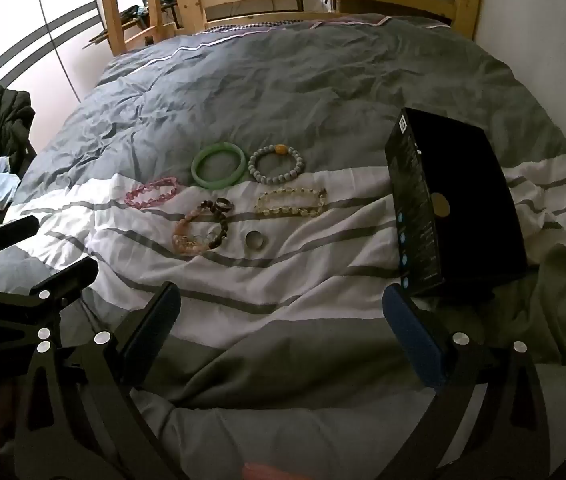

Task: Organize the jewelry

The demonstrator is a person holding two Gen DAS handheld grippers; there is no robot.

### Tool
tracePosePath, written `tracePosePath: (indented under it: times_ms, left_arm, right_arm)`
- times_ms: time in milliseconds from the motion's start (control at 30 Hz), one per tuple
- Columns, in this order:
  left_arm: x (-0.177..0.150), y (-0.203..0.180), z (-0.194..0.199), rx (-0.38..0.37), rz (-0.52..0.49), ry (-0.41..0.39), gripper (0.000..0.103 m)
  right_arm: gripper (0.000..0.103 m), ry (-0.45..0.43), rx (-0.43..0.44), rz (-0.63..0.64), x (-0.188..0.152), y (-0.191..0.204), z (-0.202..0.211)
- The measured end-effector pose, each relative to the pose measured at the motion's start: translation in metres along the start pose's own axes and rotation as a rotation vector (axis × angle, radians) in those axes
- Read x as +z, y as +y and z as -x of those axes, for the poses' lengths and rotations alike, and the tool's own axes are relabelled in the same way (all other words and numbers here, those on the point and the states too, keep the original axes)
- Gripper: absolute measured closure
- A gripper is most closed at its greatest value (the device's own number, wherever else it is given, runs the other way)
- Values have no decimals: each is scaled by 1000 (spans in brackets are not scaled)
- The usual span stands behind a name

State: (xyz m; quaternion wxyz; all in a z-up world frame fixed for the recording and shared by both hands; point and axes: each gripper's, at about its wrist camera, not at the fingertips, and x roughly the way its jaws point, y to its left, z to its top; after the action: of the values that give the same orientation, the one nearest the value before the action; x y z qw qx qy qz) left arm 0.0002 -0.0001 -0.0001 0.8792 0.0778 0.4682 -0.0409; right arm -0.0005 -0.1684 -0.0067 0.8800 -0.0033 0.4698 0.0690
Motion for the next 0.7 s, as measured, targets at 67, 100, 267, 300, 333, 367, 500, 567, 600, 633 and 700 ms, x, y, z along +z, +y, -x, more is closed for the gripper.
tracePosePath:
  times_ms: [67,100,267,300,333,367,500,567,600,633,700]
  left_arm:
    - [0,0,0,-1,1,-2,5]
    - [0,0,0,-1,0,-3,5]
    - [-2,0,1,1,-3,-10,5]
    - [0,0,0,0,1,0,5]
    - [0,0,0,0,1,0,5]
    - [0,0,0,0,1,0,5]
    - [0,0,0,2,0,1,5]
    - [0,0,0,2,0,1,5]
    - [0,0,0,2,0,1,5]
    - [0,0,0,2,-1,2,5]
    - [0,0,0,3,-1,1,5]
  right_arm:
    - [4,-2,1,0,0,0,0]
    - [4,-2,1,0,0,0,0]
    - [4,-1,2,0,-1,0,-1]
    - [4,0,2,2,-1,0,-1]
    - [4,-1,1,4,-1,1,-1]
    - [4,-1,2,6,-1,1,-1]
    - [4,0,0,0,-1,0,-2]
    - [4,0,0,0,-1,1,-2]
    - [4,1,0,0,-1,1,-2]
    - [4,1,0,1,-1,1,-2]
    - [4,1,1,1,-1,1,-2]
